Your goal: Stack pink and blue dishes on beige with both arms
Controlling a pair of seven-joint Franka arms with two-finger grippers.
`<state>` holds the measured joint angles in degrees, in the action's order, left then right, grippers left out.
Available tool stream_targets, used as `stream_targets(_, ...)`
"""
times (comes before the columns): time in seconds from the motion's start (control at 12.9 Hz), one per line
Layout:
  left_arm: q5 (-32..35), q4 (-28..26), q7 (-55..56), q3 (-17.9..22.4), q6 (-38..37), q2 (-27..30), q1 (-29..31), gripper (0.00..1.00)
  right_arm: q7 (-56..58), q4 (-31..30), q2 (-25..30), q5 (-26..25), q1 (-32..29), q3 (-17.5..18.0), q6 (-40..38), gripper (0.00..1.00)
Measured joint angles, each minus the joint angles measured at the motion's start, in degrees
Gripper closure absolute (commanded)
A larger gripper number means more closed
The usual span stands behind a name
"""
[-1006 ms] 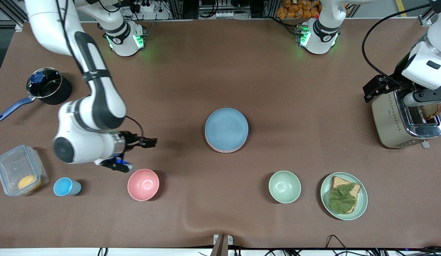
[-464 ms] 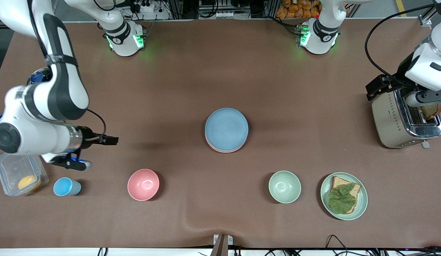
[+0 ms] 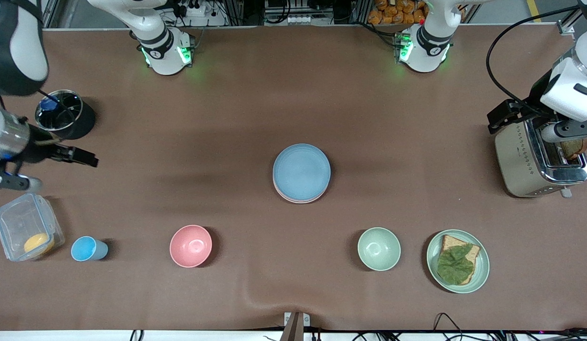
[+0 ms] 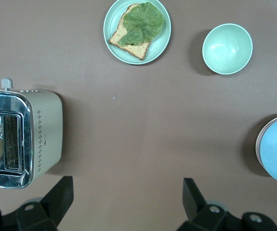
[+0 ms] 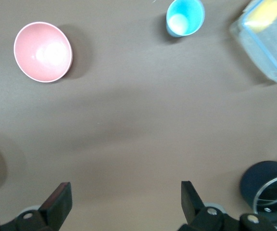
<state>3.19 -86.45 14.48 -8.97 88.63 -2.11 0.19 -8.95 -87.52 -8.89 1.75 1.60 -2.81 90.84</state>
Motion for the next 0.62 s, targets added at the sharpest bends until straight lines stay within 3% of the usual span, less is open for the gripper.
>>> stream_targets(0.31, -0.33, 0.01, 0.00, -0.01, -1.14, 0.05, 0.11, 0.00, 0.65, -0.10, 5.62, -0.55, -1.66, 0.10, -3.87, 0.00)
stream_targets(0.62, -0.93, 0.11, 0.00, 0.05, -2.22, 0.11, 0.23, 0.00, 1.06, -0.07, 6.94, -0.54, -2.67, 1.33, -4.55, 0.00)
